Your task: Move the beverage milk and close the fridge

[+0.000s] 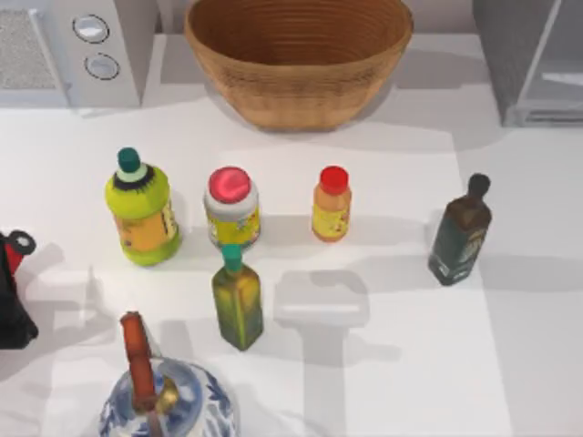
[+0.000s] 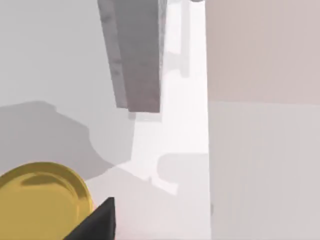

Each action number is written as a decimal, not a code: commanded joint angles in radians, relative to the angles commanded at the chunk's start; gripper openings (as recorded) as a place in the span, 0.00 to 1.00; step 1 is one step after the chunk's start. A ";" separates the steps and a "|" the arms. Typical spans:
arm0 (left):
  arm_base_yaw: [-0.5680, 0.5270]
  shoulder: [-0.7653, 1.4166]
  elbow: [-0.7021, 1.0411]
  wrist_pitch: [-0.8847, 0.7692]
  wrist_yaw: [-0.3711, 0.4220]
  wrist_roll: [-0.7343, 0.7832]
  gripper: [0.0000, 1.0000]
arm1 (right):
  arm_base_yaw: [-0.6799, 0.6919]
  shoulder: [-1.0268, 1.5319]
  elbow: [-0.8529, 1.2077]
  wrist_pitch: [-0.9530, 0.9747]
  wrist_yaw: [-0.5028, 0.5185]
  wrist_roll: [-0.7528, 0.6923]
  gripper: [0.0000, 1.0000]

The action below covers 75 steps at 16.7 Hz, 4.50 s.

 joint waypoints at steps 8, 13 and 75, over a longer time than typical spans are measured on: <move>0.000 0.000 0.000 0.000 0.000 0.000 1.00 | -0.004 0.020 0.004 0.013 -0.007 -0.006 1.00; 0.000 0.000 0.000 0.000 0.000 0.000 1.00 | 0.155 0.046 0.010 0.214 0.009 0.200 1.00; 0.000 0.000 0.000 0.000 0.000 0.000 1.00 | 1.753 0.189 0.120 1.442 0.913 2.012 1.00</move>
